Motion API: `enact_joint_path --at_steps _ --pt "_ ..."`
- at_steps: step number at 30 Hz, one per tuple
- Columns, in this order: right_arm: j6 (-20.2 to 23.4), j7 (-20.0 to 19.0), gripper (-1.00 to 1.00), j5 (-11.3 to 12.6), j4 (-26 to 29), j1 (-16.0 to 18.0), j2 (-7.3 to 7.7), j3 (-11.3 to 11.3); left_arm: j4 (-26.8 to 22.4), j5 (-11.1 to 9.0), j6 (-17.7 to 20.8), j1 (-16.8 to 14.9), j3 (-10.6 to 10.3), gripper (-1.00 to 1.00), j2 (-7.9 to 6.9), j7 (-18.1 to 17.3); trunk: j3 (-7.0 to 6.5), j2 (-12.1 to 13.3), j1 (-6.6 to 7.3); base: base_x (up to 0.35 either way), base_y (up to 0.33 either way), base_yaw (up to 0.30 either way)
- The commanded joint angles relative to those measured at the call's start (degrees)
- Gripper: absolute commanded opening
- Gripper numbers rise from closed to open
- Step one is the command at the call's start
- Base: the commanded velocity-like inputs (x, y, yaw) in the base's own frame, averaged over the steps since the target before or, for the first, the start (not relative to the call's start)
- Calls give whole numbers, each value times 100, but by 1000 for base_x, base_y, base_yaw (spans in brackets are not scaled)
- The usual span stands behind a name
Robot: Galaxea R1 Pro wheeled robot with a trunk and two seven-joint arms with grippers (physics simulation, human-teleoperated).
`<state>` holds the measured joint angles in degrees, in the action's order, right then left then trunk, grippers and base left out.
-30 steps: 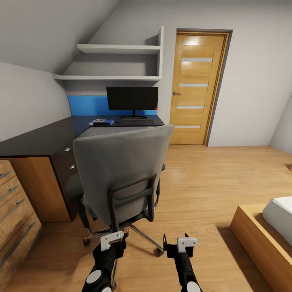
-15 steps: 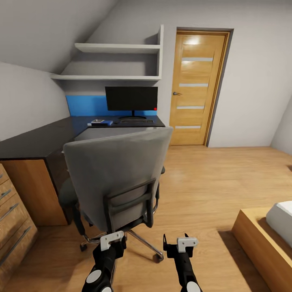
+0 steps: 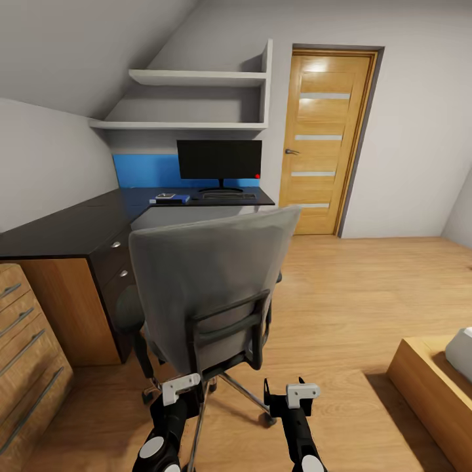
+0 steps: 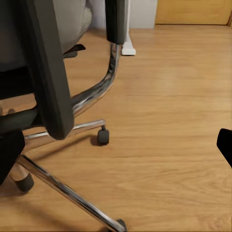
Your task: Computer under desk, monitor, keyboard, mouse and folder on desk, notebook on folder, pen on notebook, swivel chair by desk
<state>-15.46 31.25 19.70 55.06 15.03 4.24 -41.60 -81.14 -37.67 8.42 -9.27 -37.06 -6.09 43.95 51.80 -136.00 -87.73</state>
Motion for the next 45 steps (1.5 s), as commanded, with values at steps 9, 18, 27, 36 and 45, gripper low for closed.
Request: enact_joint_path --at_steps 9,18,27,36,45 --pt "-36 30 100 54 4 9 11 -32 -8 1 28 -7 -11 100 -6 43 6 -3 1 140 212 0" --pt "-36 30 100 58 4 9 9 -37 -8 -12 43 -11 -11 100 -6 43 6 -3 1 101 74 0" --pt "-41 -3 100 58 -210 9 4 -756 2 -18 68 -10 -22 100 -4 36 6 -3 1 131 54 0" --pt "-44 -5 100 59 -241 9 0 -1236 6 -16 72 -13 -27 100 1 37 6 -3 1 87 5 0" --pt "-54 -5 100 60 -245 9 1 -1256 9 -13 72 -12 -29 100 3 43 6 -3 1 321 0 0"
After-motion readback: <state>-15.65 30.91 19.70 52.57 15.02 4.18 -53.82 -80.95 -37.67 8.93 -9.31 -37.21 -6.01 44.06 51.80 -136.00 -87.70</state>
